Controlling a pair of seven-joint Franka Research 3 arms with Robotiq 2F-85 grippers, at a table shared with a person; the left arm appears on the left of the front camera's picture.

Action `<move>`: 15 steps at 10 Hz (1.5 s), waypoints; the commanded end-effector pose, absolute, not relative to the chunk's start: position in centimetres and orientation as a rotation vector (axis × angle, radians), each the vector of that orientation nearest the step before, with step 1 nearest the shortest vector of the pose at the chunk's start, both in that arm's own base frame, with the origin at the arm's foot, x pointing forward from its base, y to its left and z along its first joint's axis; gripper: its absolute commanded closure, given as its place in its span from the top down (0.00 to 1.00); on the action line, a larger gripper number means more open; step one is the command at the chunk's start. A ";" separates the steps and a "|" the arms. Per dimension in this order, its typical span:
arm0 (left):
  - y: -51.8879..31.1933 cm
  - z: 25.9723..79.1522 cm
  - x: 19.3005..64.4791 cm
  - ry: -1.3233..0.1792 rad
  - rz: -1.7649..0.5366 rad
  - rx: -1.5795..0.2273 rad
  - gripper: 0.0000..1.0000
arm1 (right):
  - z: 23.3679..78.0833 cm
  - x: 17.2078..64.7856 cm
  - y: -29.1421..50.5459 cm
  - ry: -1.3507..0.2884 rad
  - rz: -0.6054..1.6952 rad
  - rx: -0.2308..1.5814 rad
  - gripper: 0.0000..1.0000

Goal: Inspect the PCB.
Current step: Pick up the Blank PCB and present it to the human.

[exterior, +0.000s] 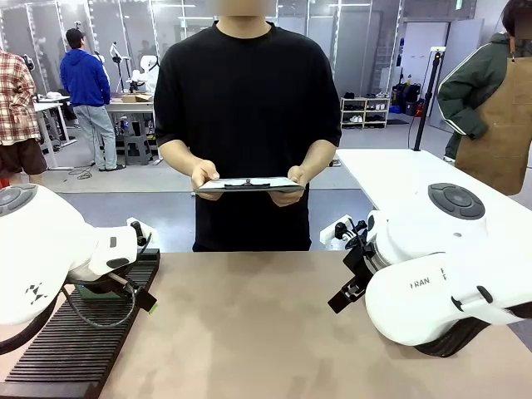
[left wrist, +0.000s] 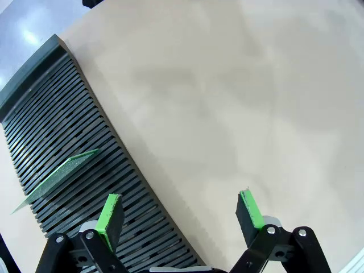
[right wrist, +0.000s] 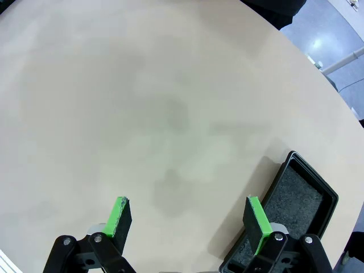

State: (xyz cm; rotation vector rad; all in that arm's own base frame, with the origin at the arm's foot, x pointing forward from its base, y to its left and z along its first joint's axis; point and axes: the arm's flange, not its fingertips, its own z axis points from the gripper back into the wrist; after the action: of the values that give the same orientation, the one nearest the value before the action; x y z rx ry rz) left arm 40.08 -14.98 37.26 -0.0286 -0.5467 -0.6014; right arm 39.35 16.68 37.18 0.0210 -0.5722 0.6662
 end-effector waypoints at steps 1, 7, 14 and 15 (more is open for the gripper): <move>-15.0 37.3 40.1 -0.547 -0.601 -0.029 1.00 | 37.2 39.4 16.7 -0.572 0.664 0.022 1.00; -14.5 41.6 39.9 -0.454 -0.687 -0.024 1.00 | 41.0 38.9 15.5 -0.502 0.670 0.156 1.00; -2.4 56.5 32.3 -0.269 -0.673 -0.606 1.00 | 55.0 31.0 0.8 -0.333 0.572 0.641 1.00; 0.6 57.6 30.3 -0.245 -0.654 -0.627 1.00 | 55.7 29.0 -1.8 -0.329 0.546 0.714 1.00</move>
State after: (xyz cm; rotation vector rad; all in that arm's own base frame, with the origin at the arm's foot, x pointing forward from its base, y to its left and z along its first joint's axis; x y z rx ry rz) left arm 31.21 -1.77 56.93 -0.5933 -0.2539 -0.6693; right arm 30.11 0.04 55.68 0.6431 -0.3263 0.5730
